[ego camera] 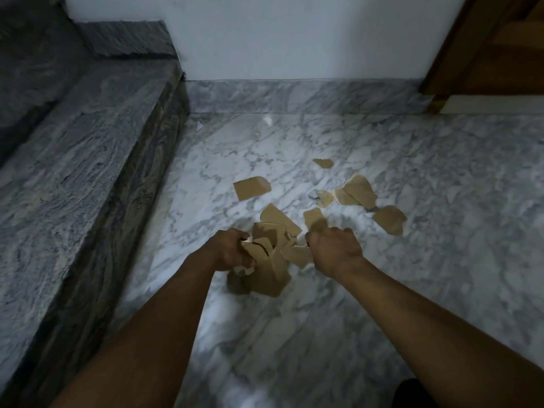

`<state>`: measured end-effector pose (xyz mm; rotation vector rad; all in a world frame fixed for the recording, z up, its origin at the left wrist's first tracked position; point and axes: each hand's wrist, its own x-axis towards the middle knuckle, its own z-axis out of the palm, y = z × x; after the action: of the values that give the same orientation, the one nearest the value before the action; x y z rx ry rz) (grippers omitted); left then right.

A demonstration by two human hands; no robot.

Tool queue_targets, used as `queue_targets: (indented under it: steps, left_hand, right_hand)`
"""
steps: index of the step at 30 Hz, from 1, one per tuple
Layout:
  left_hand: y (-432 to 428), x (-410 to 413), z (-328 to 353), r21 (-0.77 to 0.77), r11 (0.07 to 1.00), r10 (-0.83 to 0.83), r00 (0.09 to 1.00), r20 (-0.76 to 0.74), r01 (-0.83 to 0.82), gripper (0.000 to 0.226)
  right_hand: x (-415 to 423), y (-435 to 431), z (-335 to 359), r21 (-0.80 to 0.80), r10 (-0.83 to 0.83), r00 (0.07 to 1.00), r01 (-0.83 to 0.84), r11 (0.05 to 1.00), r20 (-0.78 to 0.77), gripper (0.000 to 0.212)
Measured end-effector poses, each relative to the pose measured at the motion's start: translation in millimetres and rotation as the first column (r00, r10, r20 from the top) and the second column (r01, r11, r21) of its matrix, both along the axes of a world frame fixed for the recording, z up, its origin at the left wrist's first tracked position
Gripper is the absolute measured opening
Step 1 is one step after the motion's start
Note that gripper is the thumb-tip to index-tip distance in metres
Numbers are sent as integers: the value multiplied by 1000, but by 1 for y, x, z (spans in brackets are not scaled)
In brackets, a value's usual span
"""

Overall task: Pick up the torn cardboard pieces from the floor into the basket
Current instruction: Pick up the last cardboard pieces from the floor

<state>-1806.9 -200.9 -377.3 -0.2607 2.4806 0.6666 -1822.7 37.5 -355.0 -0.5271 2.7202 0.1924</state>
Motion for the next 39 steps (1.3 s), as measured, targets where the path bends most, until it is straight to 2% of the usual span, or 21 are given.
queue_targets:
  steps: [2,3,6,8,10,12,15,19,20,23,27,29,31,35,39]
  left_hand:
    - [-3,2,1,0,1000,-8,1000,3,8,39]
    - [-6,2,2,-2,1000,-13,1000,-3,13,31]
    - [-21,4,6,-32,999,24,999,-27,-25,42]
    - [-30,8,7,-18,999,46,999,-5,-46,54]
    - [-33,16,7,48,998,42,997,64,-45,49]
    - [-34,24,4,122,992,16,994,110,-30,42]
    - [-32,29,-3,166,986,-39,996,77,26,41]
    - [-19,29,-17,-87,982,-163,985,49,167,76]
    - [-14,30,-22,-115,978,-170,984,43,174,76]
    - [-6,29,-28,-84,986,-143,990,3,142,65]
    - [-6,28,-28,-37,998,-59,998,10,60,72]
    - [-7,29,-28,10,1000,-19,1000,18,18,77]
    - [-11,26,-23,18,1000,-11,999,46,11,71]
    - [-33,9,-3,-54,998,-14,994,105,20,53]
    - [-29,-3,14,29,993,-114,983,141,111,49]
  right_hand:
    - [-11,6,5,-17,-43,995,45,999,93,52]
    - [-20,9,12,-35,-80,984,86,996,160,59]
    - [-52,9,35,-61,-133,954,155,986,268,67]
    - [-62,-2,43,-70,-69,949,95,993,308,67]
    - [-58,-23,37,-91,32,925,3,996,379,63]
    - [-45,-42,18,-68,96,901,-74,995,423,70]
    - [-29,-55,-14,-98,115,914,-83,992,388,78]
    - [-28,-46,-28,-160,35,902,38,986,430,79]
    - [-28,-44,-29,-164,16,901,61,985,434,77]
    - [-26,-37,-32,-211,-4,901,106,972,434,82]
    - [-26,-32,-23,-247,5,870,134,960,492,80]
    - [-32,-29,-14,-208,51,875,57,977,482,74]
    - [-43,-26,-1,-155,84,895,-17,988,438,75]
    - [-48,-17,17,-42,65,956,-55,998,287,58]
    - [-25,-12,2,22,39,980,-44,999,197,61]
